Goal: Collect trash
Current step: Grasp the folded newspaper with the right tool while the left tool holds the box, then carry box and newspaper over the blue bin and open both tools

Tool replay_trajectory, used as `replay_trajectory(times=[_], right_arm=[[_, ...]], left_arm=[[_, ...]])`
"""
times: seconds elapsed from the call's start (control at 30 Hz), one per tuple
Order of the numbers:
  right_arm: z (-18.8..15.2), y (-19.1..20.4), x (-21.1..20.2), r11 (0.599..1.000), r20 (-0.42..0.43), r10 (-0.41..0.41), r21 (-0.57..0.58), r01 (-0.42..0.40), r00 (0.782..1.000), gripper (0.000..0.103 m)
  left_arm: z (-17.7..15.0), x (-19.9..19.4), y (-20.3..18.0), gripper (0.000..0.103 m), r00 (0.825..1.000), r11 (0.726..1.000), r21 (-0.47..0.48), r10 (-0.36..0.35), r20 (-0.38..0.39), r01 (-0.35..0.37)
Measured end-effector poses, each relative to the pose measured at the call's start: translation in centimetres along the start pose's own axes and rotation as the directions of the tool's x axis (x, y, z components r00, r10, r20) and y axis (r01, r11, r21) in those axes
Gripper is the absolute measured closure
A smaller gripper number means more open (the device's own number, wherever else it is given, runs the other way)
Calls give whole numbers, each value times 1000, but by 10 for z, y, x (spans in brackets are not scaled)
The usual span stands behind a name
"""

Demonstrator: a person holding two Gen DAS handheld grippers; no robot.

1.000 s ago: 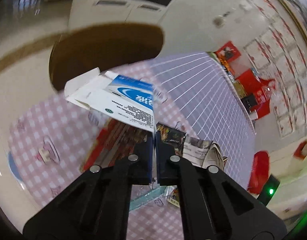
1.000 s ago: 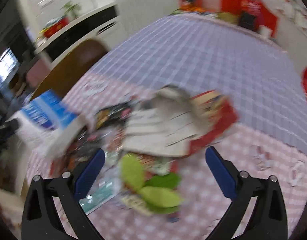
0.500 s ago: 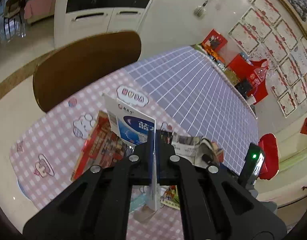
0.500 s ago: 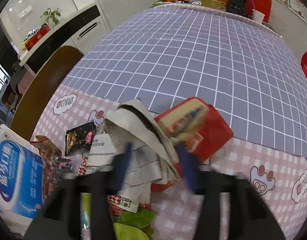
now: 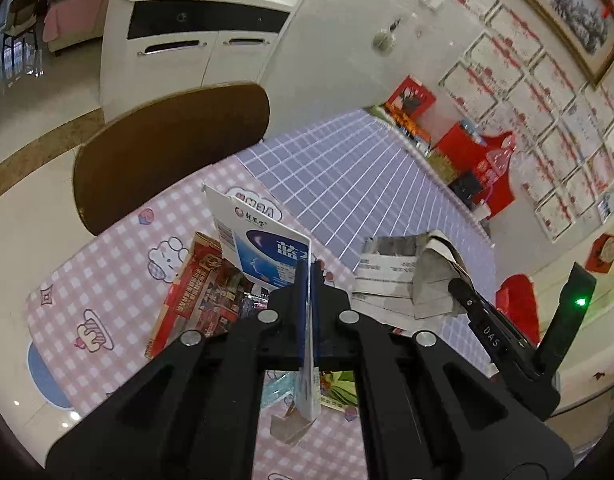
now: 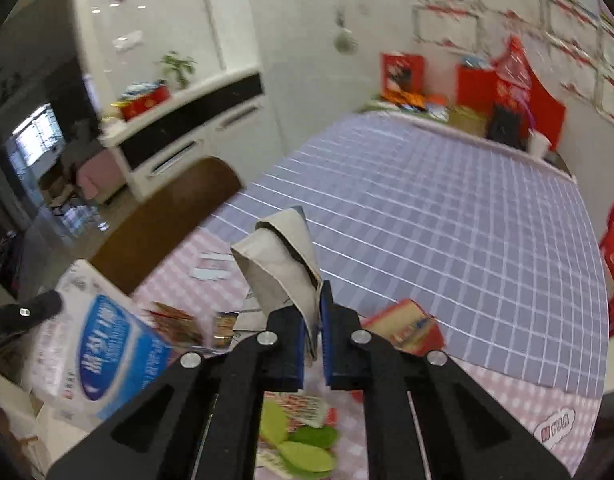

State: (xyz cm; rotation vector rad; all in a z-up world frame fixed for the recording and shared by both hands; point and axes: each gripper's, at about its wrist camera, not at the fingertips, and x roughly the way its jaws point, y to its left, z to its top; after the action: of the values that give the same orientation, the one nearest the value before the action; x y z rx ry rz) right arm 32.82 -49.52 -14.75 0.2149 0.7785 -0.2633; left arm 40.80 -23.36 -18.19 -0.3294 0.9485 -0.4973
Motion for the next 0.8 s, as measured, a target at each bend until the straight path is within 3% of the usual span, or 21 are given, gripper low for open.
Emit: replay_trajectory(times=[0.1, 0.23, 0.37, 0.47, 0.67, 0.8], right_arm=[[1, 41, -12, 995, -1, 78, -64, -78, 997, 96], [-10, 108, -14, 972, -51, 194, -128, -199, 980, 96], [-38, 208, -11, 916, -153, 326, -195, -352, 933, 96], [-69, 282, -8, 870, -227, 377, -245, -427, 898, 96], [-164, 413, 35, 819, -423, 365, -278, -502, 829, 96], [-239, 470, 86, 821, -506, 277, -317, -475, 817, 96]], left_arm=[[-1, -30, 18, 101, 999, 1000, -29, 8, 34, -7], [-10, -83, 71, 101, 995, 993, -110, 61, 79, -52], [-28, -140, 147, 101, 981, 971, -195, 160, 110, -136], [-49, -173, 214, 101, 966, 941, -269, 239, 97, -206], [-98, -193, 357, 101, 936, 860, -391, 351, -13, -328], [-129, -164, 442, 101, 918, 818, -421, 381, -114, -392]])
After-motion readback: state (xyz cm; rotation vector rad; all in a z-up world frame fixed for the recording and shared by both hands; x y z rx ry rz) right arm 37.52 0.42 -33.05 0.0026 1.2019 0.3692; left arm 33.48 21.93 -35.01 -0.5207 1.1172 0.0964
